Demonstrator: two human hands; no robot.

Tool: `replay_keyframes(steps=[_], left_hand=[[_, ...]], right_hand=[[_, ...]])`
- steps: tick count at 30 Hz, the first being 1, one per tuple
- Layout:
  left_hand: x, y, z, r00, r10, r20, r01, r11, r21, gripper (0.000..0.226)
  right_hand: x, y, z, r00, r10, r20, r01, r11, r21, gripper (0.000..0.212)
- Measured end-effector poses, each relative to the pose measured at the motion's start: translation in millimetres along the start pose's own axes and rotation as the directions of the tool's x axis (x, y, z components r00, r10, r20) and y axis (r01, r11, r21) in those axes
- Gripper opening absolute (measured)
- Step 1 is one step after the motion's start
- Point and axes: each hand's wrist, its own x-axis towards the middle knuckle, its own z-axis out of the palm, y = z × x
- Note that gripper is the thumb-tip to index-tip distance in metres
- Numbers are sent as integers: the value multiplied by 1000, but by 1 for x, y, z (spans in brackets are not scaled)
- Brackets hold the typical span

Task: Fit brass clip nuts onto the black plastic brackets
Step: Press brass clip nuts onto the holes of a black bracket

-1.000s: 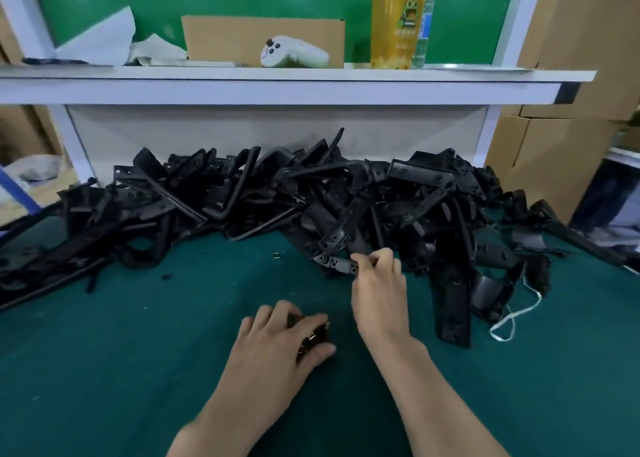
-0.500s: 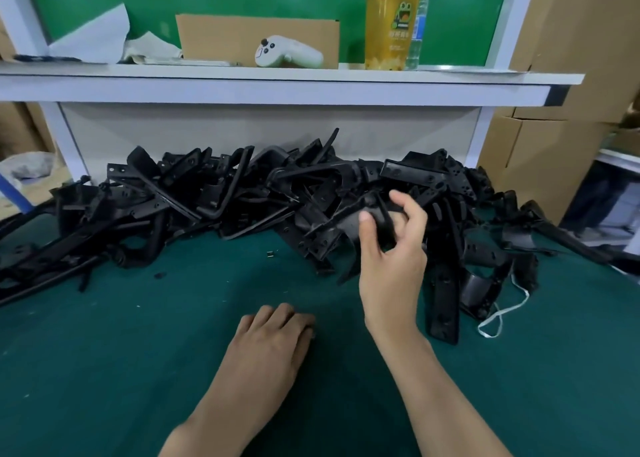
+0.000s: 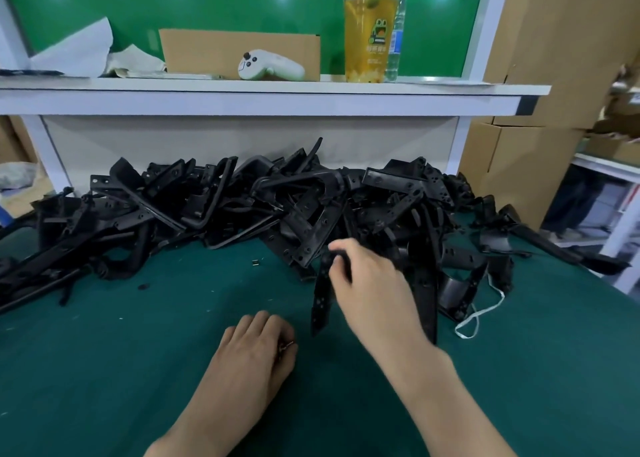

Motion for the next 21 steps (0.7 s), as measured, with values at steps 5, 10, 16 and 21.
replay_keyframes(steps=[5,10,16,21], left_hand=[[1,1,-1,988,-75,-137,52,985,-163,20],[4,7,-6,923,-348,-163,203,802,-561,15],[5,8,-14,896,-439,-61,244,603,-760,21],[9,9,-18,876,-477,74,220,259,-940,15]], right_hand=[[-17,1,34,1000,-6,17,8,993,-115,28],[-21,4,37,997,-1,-76,-9,992,-123,25],[-21,1,28,976,-39,-214,29,998,-50,20],[-23,-2,20,860,-178,-478,212,977,19,34]])
